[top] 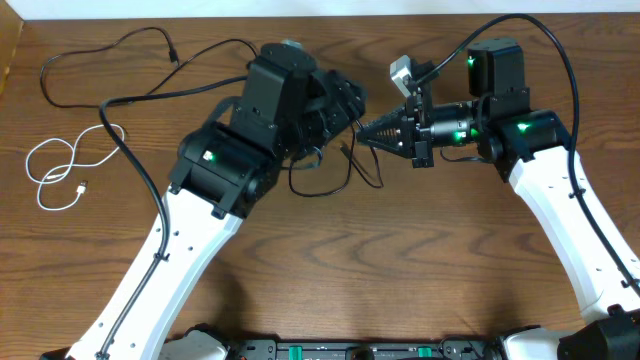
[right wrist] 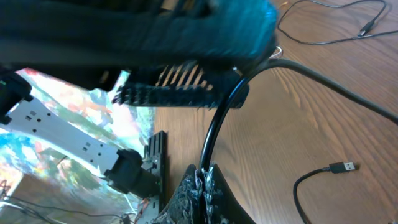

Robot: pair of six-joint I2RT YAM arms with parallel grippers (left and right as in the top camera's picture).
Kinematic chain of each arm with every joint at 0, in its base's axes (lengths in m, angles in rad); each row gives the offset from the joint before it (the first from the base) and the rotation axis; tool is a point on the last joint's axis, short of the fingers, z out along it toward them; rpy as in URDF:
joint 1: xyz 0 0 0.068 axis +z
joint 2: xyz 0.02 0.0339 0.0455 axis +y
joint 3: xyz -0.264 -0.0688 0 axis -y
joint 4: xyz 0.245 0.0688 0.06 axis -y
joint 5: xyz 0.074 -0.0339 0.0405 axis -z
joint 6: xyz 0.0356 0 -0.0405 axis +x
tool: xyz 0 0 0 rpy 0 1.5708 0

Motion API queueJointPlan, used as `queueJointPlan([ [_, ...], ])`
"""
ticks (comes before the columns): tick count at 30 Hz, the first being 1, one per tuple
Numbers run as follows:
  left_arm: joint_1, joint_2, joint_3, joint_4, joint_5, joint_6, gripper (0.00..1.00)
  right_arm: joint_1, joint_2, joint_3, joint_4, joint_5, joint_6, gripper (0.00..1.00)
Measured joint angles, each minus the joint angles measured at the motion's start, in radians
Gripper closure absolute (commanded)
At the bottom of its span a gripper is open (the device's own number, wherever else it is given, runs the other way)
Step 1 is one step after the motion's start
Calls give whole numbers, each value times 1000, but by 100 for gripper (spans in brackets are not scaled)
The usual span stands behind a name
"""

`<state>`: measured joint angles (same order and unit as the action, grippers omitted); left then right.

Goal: Untangle cables

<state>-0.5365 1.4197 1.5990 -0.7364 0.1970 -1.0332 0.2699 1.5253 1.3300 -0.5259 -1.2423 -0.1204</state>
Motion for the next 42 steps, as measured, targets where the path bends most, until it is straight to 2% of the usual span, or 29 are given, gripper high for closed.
queueJointPlan([
  [4,29,2,0,0,0,-15,43,0,0,0,0,0,8,99],
  [12,31,2,0,0,27,-18,44,0,0,0,24,-30,11,99],
  [15,31,2,0,0,42,-25,51,0,0,0,24,-40,11,99],
  [23,31,2,0,0,60,-40,52,9,0,0,26,-45,19,99],
  [25,31,2,0,0,60,-42,58,17,0,0,30,-45,23,99],
  [31,31,2,0,-5,60,-43,60,37,0,0,45,-45,26,99],
  [33,31,2,0,-8,60,-45,64,39,0,0,45,-45,26,99],
  [42,31,2,0,-8,60,-44,66,40,0,0,48,-44,26,99],
])
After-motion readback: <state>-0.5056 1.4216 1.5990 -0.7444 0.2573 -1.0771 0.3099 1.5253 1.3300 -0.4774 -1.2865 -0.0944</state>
